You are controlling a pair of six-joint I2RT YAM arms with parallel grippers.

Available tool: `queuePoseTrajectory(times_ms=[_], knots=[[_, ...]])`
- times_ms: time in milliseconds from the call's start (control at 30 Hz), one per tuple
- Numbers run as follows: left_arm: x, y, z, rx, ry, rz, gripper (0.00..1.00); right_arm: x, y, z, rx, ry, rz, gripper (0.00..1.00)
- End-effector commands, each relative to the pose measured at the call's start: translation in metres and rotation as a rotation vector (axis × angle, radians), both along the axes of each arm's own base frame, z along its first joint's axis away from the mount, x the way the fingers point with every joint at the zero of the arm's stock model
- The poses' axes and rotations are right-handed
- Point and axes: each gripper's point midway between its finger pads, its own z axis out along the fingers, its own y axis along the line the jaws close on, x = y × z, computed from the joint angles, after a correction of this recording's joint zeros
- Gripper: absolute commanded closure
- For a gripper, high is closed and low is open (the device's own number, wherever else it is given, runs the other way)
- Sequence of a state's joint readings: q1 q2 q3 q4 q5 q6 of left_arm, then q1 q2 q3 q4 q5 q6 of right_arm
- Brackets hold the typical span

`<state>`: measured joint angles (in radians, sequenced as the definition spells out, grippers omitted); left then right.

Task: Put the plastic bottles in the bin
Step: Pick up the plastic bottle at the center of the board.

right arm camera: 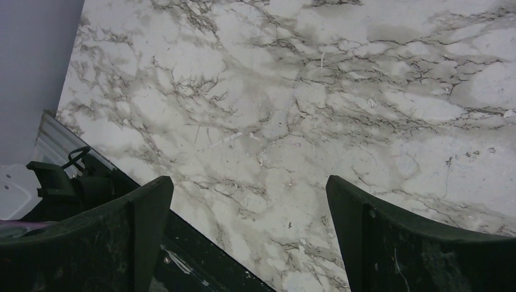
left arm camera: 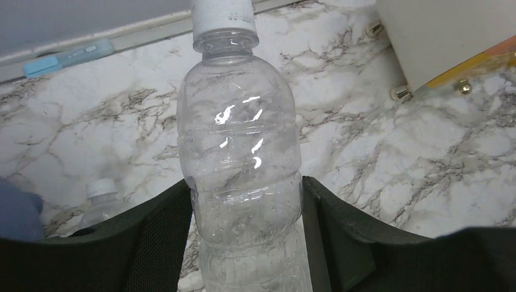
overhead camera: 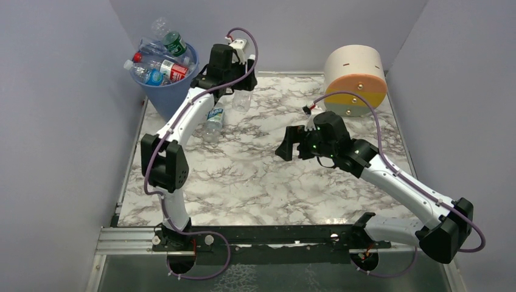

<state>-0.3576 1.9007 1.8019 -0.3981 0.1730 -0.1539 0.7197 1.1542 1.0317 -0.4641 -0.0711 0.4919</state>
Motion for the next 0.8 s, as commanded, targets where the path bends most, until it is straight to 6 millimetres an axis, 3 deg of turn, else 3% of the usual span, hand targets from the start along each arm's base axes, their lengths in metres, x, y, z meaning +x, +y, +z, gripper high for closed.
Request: queuePoseTrajectory(times_ms=[0, 400, 567, 767], knots=[[-0.016, -0.002, 0.052, -0.054, -0.079, -0.027, 0.36, -0.007, 0.002, 0.005, 0.05, 0.006, 0.012, 0.0], [-0.051, 0.046, 0.185, -0.161, -0.331, 0.041, 0.34, -0.012, 0.004, -0.001, 0.068, 0.028, 0.022, 0.0], [-0.062, 0.077, 0.221, -0.221, -0.396, 0.068, 0.34, -0.012, 0.006, -0.004, 0.071, 0.033, 0.028, 0.0], [-0.066, 0.138, 0.247, -0.285, -0.483, 0.184, 0.34, -0.013, 0.006, -0.007, 0.069, 0.042, 0.032, 0.0]])
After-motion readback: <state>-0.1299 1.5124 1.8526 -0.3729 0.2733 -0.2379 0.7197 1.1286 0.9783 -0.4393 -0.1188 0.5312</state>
